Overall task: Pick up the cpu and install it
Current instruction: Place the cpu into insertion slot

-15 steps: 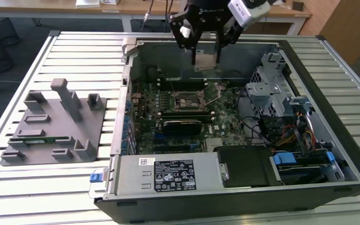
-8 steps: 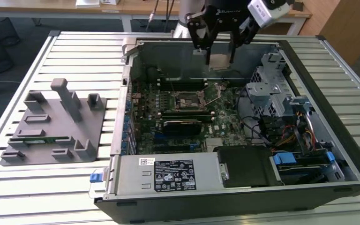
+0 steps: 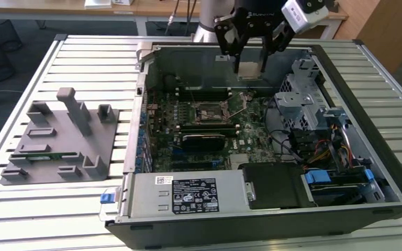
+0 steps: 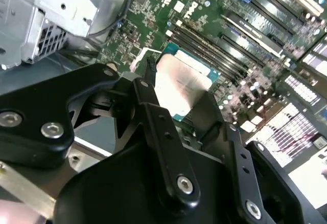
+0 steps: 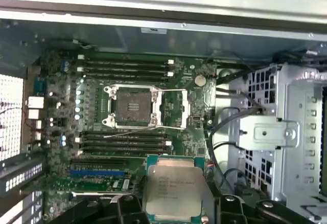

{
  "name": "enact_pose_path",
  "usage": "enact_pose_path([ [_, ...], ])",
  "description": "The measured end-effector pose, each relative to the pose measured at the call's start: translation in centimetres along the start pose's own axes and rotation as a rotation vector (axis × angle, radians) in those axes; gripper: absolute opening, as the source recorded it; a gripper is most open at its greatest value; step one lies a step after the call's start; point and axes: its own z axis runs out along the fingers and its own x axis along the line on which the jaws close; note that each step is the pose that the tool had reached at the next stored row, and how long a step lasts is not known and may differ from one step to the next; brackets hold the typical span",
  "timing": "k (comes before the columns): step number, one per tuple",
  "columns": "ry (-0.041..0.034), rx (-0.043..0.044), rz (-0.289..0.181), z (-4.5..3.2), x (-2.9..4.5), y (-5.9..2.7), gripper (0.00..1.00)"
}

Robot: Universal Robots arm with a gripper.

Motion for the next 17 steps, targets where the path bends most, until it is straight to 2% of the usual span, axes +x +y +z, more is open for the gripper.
enact_pose_path([
  [5, -0.0017, 0.0056, 0.082, 0.20, 0.01, 0.01, 0.53],
  [6, -0.0017, 0.0057, 0.087, 0.21, 0.01, 0.01, 0.53],
  [7, -0.0016, 0.0046, 0.081, 0.22, 0.02, 0.01, 0.53],
  [17, 0.0022, -0.0084, -0.099, 0.36, 0.03, 0.01, 0.53],
])
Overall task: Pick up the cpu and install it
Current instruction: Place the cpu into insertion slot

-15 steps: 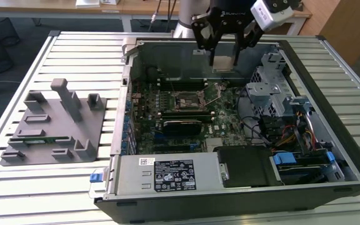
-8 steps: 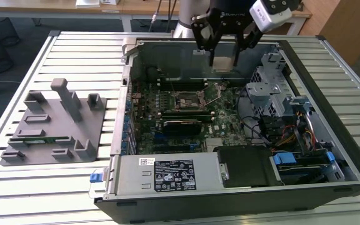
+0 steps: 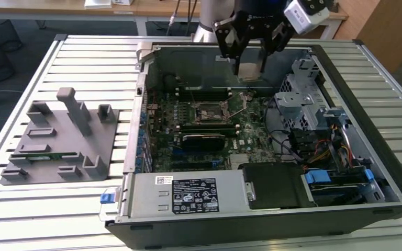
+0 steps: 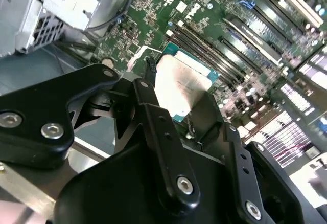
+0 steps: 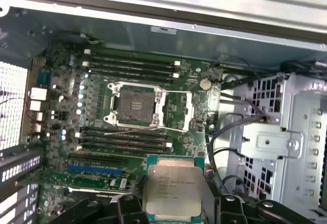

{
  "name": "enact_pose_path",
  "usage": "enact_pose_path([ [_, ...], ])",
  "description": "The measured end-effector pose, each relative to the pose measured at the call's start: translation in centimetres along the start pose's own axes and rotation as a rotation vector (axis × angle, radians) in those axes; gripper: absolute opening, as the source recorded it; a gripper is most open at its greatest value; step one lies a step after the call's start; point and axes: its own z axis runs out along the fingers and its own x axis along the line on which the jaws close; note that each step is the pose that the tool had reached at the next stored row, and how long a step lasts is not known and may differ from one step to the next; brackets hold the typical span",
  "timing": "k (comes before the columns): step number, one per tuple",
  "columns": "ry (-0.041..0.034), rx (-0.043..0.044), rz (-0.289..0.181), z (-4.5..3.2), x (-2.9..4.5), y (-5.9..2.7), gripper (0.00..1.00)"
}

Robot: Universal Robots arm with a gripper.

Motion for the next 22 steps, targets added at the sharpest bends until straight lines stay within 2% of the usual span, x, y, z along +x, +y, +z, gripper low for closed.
enact_pose_path([
  [4, 0.0015, -0.0048, -0.070, 0.09, 0.01, 0.00, 0.53],
  [5, 0.0013, -0.0042, -0.069, 0.15, 0.01, 0.00, 0.53],
  [22, -0.0058, 0.0174, 0.235, 1.46, 0.11, -0.03, 0.53],
])
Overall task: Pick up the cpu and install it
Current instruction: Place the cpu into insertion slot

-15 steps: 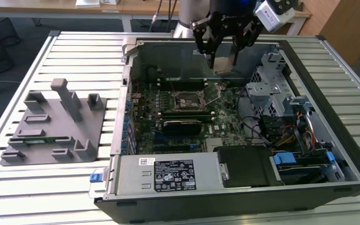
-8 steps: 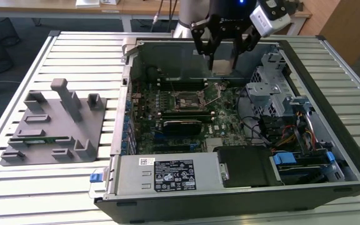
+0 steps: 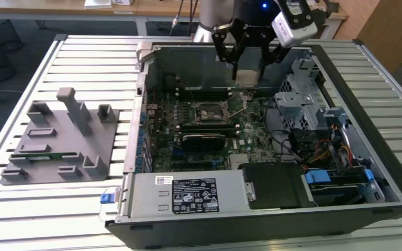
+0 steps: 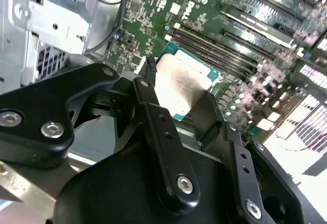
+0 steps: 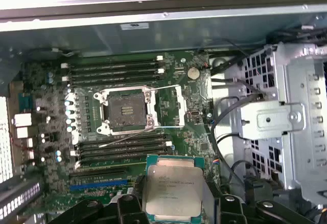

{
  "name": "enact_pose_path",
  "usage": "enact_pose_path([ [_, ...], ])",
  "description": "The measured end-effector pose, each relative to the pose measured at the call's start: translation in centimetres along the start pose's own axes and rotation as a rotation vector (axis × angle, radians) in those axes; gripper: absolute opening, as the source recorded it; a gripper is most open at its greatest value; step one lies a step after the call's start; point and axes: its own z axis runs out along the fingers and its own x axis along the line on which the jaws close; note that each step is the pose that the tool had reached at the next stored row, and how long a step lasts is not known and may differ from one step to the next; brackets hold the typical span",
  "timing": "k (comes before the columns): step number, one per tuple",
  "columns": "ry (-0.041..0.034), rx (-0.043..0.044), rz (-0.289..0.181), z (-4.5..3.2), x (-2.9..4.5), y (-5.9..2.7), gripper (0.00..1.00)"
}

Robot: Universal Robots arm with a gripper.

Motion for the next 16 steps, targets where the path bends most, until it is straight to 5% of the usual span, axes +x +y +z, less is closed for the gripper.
enact_pose_path([
  [3, -0.0021, 0.0077, 0.109, 0.47, 0.04, -0.01, 0.53],
  [8, 0.0122, 0.0036, 0.141, 0.51, 0.05, -0.01, 0.53],
  [16, 0.0508, -0.0643, 0.169, 0.50, 0.14, -0.02, 0.53],
])
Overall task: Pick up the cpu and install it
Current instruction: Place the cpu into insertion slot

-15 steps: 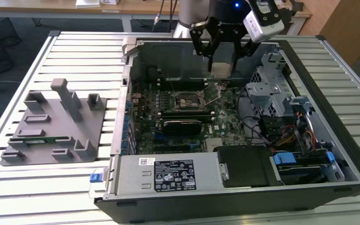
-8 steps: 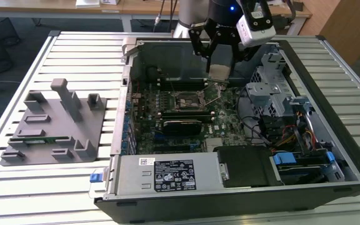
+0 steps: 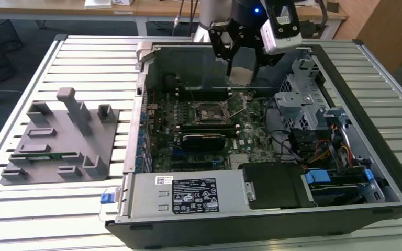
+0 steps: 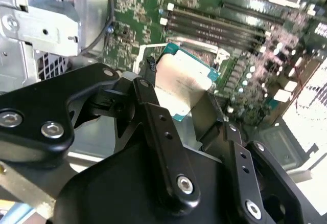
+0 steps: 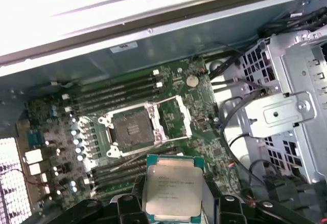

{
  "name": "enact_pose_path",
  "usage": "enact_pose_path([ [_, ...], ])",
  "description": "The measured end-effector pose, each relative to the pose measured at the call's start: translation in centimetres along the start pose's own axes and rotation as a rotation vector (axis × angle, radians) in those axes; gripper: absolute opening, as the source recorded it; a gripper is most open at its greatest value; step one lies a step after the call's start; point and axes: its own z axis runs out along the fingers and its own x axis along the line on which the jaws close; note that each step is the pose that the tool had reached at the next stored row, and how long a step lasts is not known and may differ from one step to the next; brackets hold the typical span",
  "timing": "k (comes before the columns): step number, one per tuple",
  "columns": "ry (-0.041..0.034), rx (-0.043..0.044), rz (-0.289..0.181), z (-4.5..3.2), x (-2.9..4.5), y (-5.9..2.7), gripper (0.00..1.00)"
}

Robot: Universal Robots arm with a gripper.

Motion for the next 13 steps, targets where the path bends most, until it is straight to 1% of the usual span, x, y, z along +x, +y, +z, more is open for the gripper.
enact_pose_path([
  [1, 0.0058, -0.0023, 0.005, 0.00, 0.00, 0.00, 0.53],
  [2, 0.0110, -0.0011, 0.011, 0.01, 0.01, 0.01, 0.53],
  [3, 0.0142, 0.0003, 0.020, 0.02, 0.01, 0.01, 0.53],
  [4, 0.0155, 0.0013, 0.032, 0.05, 0.01, 0.00, 0.53],
  [6, 0.0147, 0.0022, 0.061, 0.17, 0.01, 0.00, 0.53],
  [10, 0.0091, 0.0041, 0.117, 0.51, 0.06, -0.04, 0.53],
  [13, 0.0052, 0.0106, 0.133, 0.85, 0.46, -0.07, 0.53],
])
